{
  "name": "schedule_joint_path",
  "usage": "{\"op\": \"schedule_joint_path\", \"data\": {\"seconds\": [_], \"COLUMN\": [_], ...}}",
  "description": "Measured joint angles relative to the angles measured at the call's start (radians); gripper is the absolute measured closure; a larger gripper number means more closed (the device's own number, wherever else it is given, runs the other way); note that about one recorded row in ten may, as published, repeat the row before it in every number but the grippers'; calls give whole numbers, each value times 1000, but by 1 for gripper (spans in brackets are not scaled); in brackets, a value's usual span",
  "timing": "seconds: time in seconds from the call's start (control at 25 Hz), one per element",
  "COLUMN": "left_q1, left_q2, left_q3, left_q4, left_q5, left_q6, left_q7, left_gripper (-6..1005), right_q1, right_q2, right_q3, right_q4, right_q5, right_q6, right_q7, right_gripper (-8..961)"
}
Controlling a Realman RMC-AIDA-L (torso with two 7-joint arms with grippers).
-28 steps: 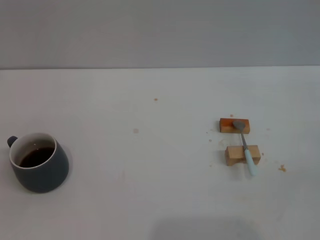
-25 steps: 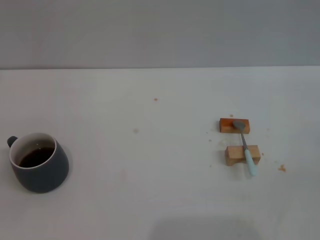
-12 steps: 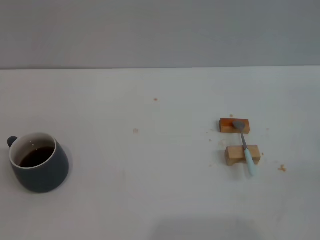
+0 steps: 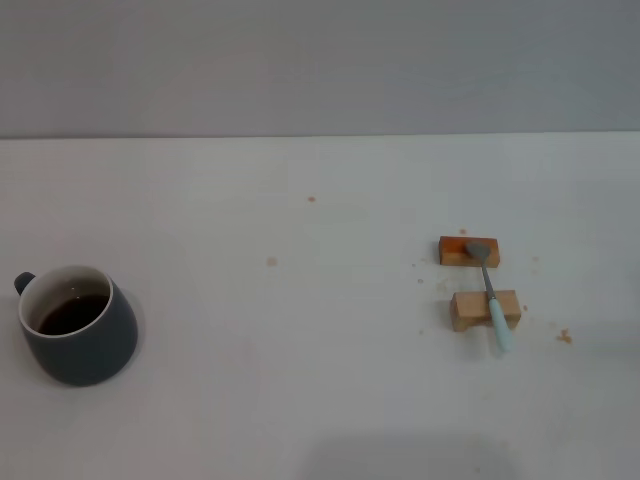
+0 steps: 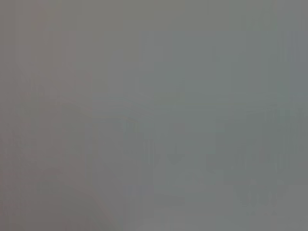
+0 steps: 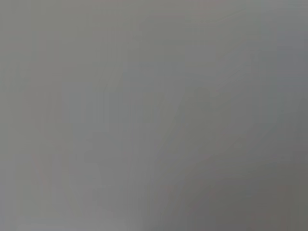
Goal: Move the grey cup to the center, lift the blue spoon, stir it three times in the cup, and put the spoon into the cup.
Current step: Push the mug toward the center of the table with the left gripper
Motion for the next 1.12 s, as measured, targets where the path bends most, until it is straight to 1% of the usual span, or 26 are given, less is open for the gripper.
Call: {"op": "schedule_joint_path", "data": {"seconds": [0.2,0.4,0.68,0.72,0.96,1.12], "left_q1": [12,11,10,11,22,22], "left_q2": [-2,-8,-10,-10,-9,-10], "left_q3": [3,7,19,20,33,66], "left_q4": [13,43,72,73,72,99], "left_q5": [0,0,0,0,0,0], "left_q6": [-7,0,31,34,39,74], "left_q7": [-10,-10,-43,-52,-67,-72], "left_gripper": [942,758,546,546,547,547], "right_q1": [-3,-13,-19,-21,-31,-34], "right_q2": [0,-1,-3,-3,-1,-1], "right_q3": [-24,-46,-79,-78,-74,-74], "right_q4": [2,-5,-51,-55,-56,-52], "right_q5": [0,-2,-6,-6,-7,-7], "right_q6": [6,51,149,173,191,212], "right_q7": [0,1,-6,-6,-3,-3], "right_gripper": [686,671,650,646,628,553]}}
